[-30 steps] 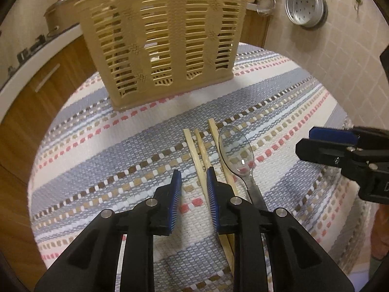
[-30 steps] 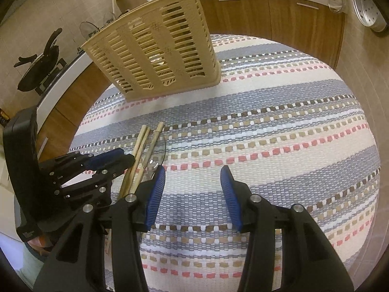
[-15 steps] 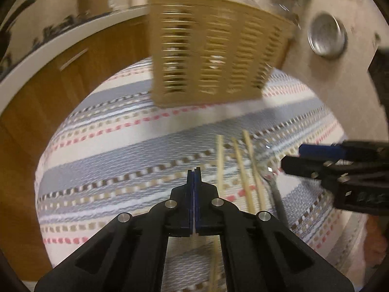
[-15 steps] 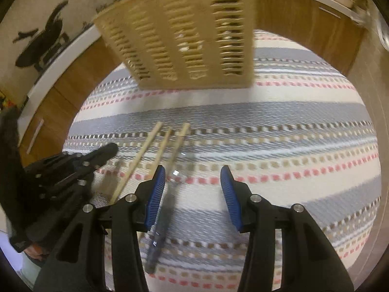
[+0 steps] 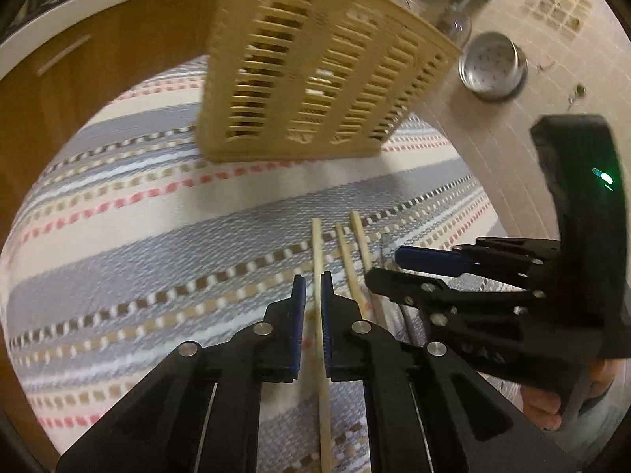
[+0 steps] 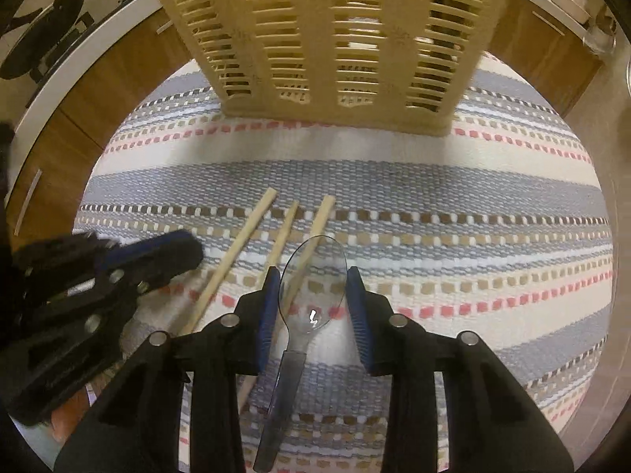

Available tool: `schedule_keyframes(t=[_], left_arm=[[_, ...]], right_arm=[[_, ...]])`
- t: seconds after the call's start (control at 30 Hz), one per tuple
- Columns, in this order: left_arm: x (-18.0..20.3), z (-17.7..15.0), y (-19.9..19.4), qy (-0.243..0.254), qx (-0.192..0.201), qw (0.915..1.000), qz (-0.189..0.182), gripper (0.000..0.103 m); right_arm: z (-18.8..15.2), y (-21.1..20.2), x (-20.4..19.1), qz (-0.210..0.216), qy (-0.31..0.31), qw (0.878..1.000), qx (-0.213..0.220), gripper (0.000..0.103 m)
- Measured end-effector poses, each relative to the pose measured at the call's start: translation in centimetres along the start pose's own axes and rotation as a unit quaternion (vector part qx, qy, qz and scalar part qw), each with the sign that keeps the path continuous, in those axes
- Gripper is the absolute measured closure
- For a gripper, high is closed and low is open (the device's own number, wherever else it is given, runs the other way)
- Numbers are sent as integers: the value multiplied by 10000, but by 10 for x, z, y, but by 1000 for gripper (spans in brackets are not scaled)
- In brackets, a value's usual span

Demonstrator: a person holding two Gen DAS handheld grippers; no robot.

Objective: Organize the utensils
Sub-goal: 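Close the left gripper on a wooden chopstick while the right gripper grasps a clear spoon, then lift the chopstick and spoon and carry both toward the basket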

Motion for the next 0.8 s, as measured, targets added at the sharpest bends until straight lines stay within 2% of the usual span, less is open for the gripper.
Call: schedule_keyframes(t=[0.1, 0.13, 0.27, 0.43, 0.47, 0.5, 0.53, 0.63, 0.8], left_arm=[[13, 7, 11, 246, -257, 9993, -138, 90], [17, 10, 16, 344, -352, 9988, -49, 86], [27, 13, 32, 680, -705, 9928, 692, 85], [45, 17, 42, 1131, -1155, 9799, 1172, 85], [48, 17, 43, 1213, -1245, 9756, 1344, 87], [50, 19, 46, 1235, -1270, 9732, 1468, 97], [51, 21, 49, 1236, -1288, 9715, 1562, 99], [47, 23, 46, 911, -1174, 9786, 1426, 99], [40, 11, 19, 452, -501, 9933, 942, 99]], right_arm=[[-5, -8, 16, -72, 86, 9999, 79, 72], [-6, -10, 21, -62, 118, 9999, 102, 72], [-10, -23, 38, -54, 187, 9996, 217, 72], [-17, -27, 41, -31, 80, 9998, 177, 72], [-18, -26, 41, -42, 45, 9998, 162, 72], [-21, -27, 40, -47, 1, 9999, 149, 72], [-23, -26, 46, -35, -26, 9999, 138, 72], [-26, -21, 42, -23, -72, 9999, 142, 72], [-30, -22, 34, -283, -288, 9987, 300, 72]])
Point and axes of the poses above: each gripper's, at about its wrist camera, not at the fingertips, and y roughly the way its jaws point, x to its right, z to its top, the point moved 4 cm from there along y, roughly the way its jaws point
